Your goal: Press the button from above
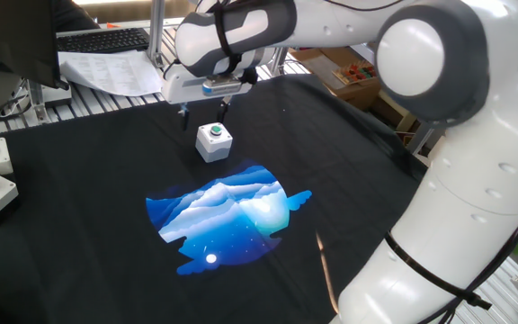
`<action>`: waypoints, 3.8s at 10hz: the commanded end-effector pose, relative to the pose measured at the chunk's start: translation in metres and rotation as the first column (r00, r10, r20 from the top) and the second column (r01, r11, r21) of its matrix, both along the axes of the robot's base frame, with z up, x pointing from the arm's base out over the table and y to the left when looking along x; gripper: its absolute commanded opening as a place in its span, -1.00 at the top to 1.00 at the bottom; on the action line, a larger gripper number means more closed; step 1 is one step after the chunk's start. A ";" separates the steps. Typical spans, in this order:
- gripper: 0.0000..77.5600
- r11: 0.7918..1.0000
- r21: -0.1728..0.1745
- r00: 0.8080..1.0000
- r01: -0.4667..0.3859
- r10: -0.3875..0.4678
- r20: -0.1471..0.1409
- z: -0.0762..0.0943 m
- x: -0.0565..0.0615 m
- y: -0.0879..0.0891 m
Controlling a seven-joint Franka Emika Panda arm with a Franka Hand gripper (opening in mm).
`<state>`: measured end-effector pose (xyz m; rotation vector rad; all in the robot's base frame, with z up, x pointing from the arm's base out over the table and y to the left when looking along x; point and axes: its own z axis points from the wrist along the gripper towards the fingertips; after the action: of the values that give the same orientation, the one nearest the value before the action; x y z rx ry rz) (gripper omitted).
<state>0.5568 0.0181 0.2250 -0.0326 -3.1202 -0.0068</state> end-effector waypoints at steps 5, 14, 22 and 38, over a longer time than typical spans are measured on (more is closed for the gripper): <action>-1.00 1.000 0.005 1.000 -0.023 0.023 0.014 -0.004 0.010 -0.014; -1.00 0.999 0.001 0.999 -0.038 0.038 -0.011 -0.003 0.010 -0.015; -1.00 1.000 -0.023 0.998 -0.019 0.018 -0.054 -0.003 0.010 -0.015; -1.00 0.998 0.021 0.997 -0.064 0.065 -0.046 -0.009 0.044 -0.014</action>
<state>0.5947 0.0040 0.2156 0.0735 -3.0656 -0.0230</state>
